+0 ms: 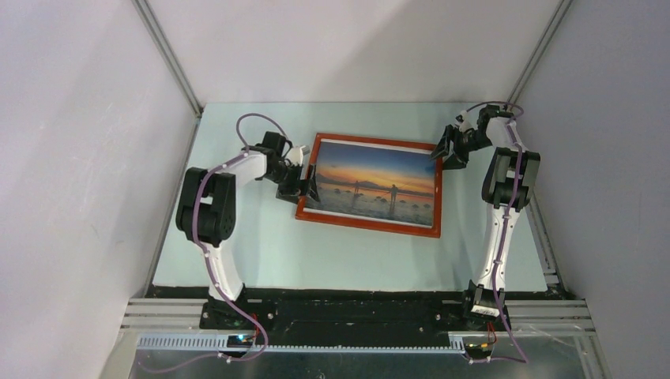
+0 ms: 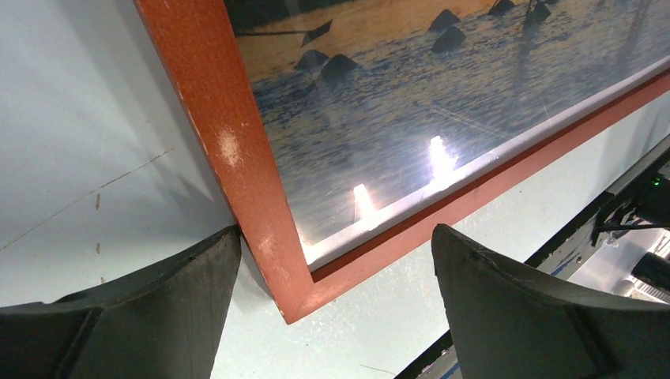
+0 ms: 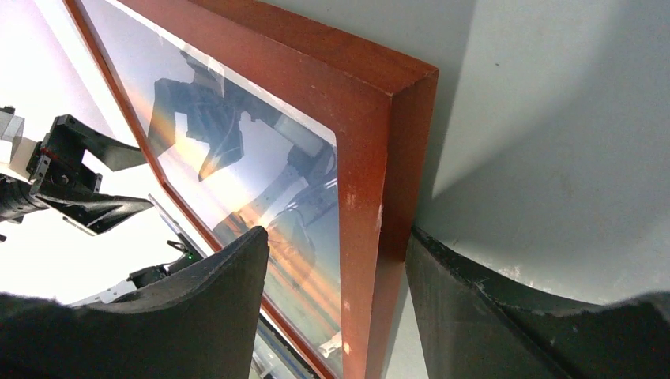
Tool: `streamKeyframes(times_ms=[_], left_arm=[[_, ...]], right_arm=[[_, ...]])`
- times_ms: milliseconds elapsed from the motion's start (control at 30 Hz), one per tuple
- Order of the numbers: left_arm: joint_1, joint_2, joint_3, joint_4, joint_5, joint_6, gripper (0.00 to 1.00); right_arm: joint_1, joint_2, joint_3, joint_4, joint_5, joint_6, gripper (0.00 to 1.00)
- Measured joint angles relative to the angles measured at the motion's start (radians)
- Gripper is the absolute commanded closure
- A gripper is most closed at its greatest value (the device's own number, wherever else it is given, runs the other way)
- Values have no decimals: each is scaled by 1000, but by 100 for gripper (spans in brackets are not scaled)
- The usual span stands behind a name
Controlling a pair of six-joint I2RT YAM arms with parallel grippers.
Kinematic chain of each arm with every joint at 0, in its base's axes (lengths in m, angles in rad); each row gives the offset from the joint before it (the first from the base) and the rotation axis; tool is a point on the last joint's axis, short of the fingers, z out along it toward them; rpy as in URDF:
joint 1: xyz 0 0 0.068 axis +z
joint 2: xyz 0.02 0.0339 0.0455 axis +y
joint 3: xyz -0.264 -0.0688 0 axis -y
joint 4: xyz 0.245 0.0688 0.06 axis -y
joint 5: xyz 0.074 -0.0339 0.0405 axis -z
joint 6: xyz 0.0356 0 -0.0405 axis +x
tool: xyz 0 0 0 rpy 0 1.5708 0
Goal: Put the photo into the frame
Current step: Turn over the photo frame at the center of the board, then adjust the photo frame at the center of the board.
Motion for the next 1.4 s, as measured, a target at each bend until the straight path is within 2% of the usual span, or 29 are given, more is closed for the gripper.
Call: streamKeyframes(times_ms=[467,867,1200,1400], left_arm=[[2,-30,-47,42,11,0,4],[3,-38,-60,48,21,0,4],[3,-44,-68,57,26,-1,1],[8,-44,-71,59,44,-2,1]], right_arm=[[5,-23,-23,23,48,15,27],[-2,-105,-105,79,203,-6,24],[2,-197,-263,151,222,-20,24],[10,-245,-356,169,195,-22,27]])
